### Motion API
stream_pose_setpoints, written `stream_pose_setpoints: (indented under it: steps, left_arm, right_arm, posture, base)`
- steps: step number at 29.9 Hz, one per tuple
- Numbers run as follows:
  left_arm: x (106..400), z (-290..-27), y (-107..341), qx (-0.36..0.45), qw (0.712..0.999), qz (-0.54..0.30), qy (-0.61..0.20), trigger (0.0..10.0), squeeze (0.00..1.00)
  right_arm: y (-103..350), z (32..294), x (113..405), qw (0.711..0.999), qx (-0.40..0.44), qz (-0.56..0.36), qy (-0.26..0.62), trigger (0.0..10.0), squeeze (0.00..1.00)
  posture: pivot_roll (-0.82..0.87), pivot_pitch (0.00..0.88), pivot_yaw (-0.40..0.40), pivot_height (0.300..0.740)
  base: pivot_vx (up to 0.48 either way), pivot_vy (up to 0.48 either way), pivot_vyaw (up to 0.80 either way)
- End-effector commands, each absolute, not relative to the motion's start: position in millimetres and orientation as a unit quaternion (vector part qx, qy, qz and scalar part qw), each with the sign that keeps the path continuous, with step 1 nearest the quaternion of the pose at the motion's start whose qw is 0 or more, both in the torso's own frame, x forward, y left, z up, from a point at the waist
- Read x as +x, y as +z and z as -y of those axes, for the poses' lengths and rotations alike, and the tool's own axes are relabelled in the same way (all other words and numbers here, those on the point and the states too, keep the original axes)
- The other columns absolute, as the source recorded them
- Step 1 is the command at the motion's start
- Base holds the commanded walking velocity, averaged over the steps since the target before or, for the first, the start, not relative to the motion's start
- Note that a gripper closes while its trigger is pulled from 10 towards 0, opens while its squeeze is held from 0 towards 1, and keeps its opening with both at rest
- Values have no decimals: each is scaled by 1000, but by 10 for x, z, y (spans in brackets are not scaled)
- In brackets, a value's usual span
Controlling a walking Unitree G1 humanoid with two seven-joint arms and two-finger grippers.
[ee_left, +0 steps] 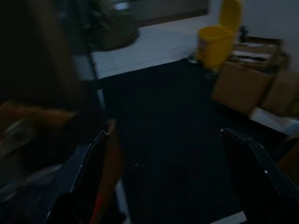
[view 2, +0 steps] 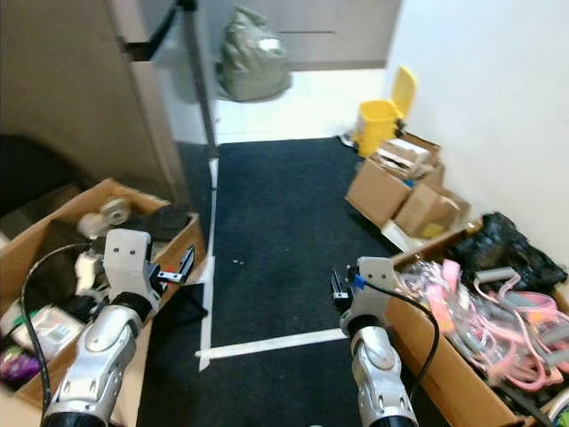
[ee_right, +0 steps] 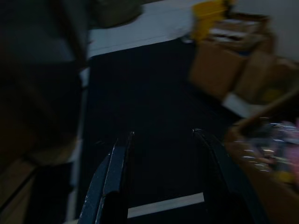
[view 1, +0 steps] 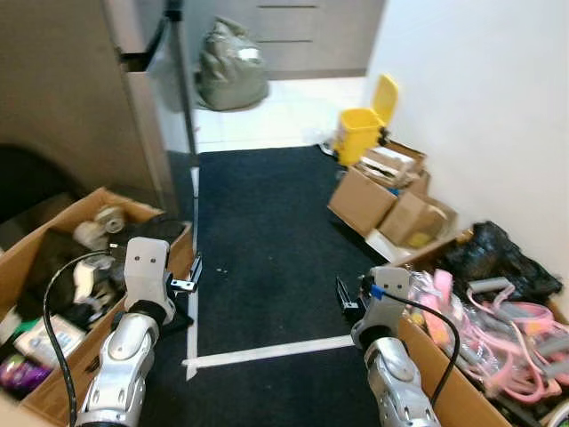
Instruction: Picking trash to rubbish bin
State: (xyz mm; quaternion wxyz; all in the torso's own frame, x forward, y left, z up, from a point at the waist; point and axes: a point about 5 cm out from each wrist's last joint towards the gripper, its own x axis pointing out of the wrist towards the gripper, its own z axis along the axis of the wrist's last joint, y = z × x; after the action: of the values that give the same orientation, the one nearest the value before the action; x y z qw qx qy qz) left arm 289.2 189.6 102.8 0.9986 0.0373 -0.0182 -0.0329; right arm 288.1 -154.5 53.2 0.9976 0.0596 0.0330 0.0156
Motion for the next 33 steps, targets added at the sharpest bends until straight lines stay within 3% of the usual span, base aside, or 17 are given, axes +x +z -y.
stream_pose_setpoints:
  steps: [1, 33]
  left_arm:
    - [2874, -1884, 973, 44, 998, 5, -36, 10000, 0]
    - [2857, -1878, 945, 54, 997, -1, -46, 10000, 0]
  right_arm:
    - [498, 1566, 2862, 997, 62, -40, 10, 10000, 0]
    - [455, 1576, 2823, 997, 59, -52, 6, 10000, 0]
  posture:
    - [-28, 71, 9, 740]
    - [-26, 58, -2, 740]
  base:
    - [0, 0, -800]
    - [0, 0, -800]
